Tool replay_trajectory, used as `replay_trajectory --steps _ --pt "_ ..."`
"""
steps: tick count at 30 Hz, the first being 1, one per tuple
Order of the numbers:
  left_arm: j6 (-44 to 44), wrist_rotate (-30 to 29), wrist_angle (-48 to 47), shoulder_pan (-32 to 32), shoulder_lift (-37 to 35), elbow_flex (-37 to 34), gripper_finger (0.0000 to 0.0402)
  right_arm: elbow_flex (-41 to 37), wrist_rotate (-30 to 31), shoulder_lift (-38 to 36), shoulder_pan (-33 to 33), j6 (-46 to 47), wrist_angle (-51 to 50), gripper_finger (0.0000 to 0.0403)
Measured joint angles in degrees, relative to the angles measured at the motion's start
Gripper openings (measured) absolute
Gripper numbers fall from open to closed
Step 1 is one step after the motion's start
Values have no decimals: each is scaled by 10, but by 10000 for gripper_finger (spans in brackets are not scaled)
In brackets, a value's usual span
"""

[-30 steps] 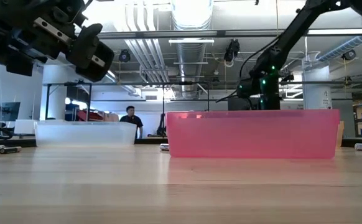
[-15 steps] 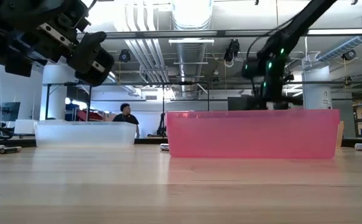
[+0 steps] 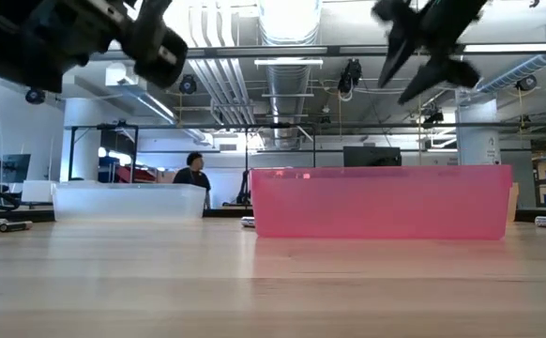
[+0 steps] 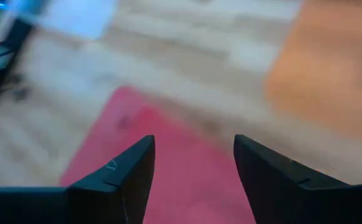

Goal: Sort batteries
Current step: Put the blue battery into the orange bin

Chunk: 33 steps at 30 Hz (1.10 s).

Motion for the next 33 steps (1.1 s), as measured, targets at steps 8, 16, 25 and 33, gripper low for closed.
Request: replay_trajectory --steps 8,16,25,33 --pt "15 0 -3 0 0 32 204 42 36 88 297 212 3 191" --pt "18 0 -1 0 0 53 204 140 10 272 476 392 4 203" --pt "31 2 -15 0 0 78 204 184 -191 440 591 674 4 195" --pt "45 5 -25 0 0 77 204 192 -265 469 623 748 -13 175"
